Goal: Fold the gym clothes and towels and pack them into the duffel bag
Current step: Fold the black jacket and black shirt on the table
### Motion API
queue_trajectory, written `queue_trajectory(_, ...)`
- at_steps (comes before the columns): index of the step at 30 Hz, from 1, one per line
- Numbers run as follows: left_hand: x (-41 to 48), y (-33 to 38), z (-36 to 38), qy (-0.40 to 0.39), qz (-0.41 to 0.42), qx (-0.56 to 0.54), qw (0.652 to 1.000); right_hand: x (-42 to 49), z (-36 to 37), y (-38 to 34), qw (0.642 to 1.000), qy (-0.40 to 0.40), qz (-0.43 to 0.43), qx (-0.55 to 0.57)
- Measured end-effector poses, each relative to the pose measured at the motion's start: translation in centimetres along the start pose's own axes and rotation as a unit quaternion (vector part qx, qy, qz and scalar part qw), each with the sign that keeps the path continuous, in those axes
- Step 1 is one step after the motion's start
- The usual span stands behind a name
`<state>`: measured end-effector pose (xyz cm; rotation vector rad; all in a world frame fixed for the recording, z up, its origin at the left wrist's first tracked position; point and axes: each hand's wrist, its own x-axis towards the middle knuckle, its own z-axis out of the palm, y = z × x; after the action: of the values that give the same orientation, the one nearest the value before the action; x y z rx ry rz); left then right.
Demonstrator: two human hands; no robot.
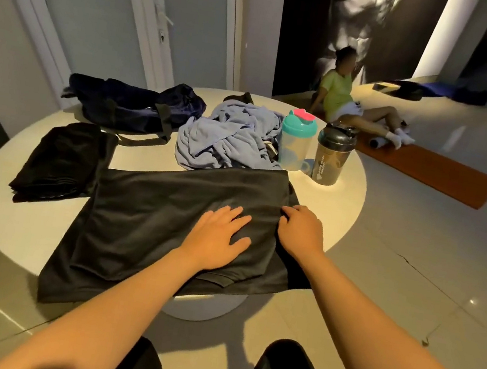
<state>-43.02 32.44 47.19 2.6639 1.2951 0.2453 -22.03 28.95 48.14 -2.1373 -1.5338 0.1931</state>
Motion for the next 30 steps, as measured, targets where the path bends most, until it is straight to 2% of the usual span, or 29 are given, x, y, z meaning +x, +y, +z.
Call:
queue_trajectory(2,0.4,0.7,-0.2,0.016,-0.012,0.009,1.0,0.1,-0.1,0.1,0.999,-0.001,0.006,0.045)
queue_trajectory(5,2.2,3.1,-0.3,0.054,0.004,0.002,0.999,0.0,0.2,-0.2,1.0,0.002,0.005,0.026)
queue_trajectory(8,3.7,4.9,0.6,0.027,-0.001,-0.035,0.999,0.2,0.2,-0.2,1.0,-0.008,0.002,-0.001)
queue_trajectory(12,3.5,5.5,1.7,0.019,0.01,-0.033,0.999,2.2,-1.0,0.9,0.999,-0.032,0.026,-0.005)
queue_trajectory(16,3.2,5.5,1.7,0.115,0.041,-0.11,0.986,3.9,-0.9,1.1,0.997,-0.07,0.018,0.025)
queue_trajectory(19,3.3,5.7,1.3,0.146,0.046,-0.174,0.973,4.9,-0.3,0.6,0.993,-0.088,0.067,0.033)
queue_trajectory(22,3.7,5.9,0.9,0.096,0.074,-0.206,0.971,5.4,-0.6,0.5,0.987,-0.088,0.108,0.078)
queue_trajectory(24,4.1,5.6,1.1,0.042,0.108,-0.204,0.972,5.3,-1.0,0.5,0.99,-0.089,0.089,0.068)
queue_trajectory(26,4.1,5.3,0.8,0.016,0.115,-0.242,0.963,5.0,-1.0,0.4,0.994,-0.092,0.052,0.013)
queue_trajectory(28,4.3,4.9,0.1,0.08,0.086,-0.261,0.958,5.1,-0.5,0.5,0.993,-0.102,0.035,-0.046)
queue_trajectory(30,4.9,4.1,-0.3,0.153,0.034,-0.168,0.973,5.2,0.1,0.6,0.991,-0.1,0.039,-0.082)
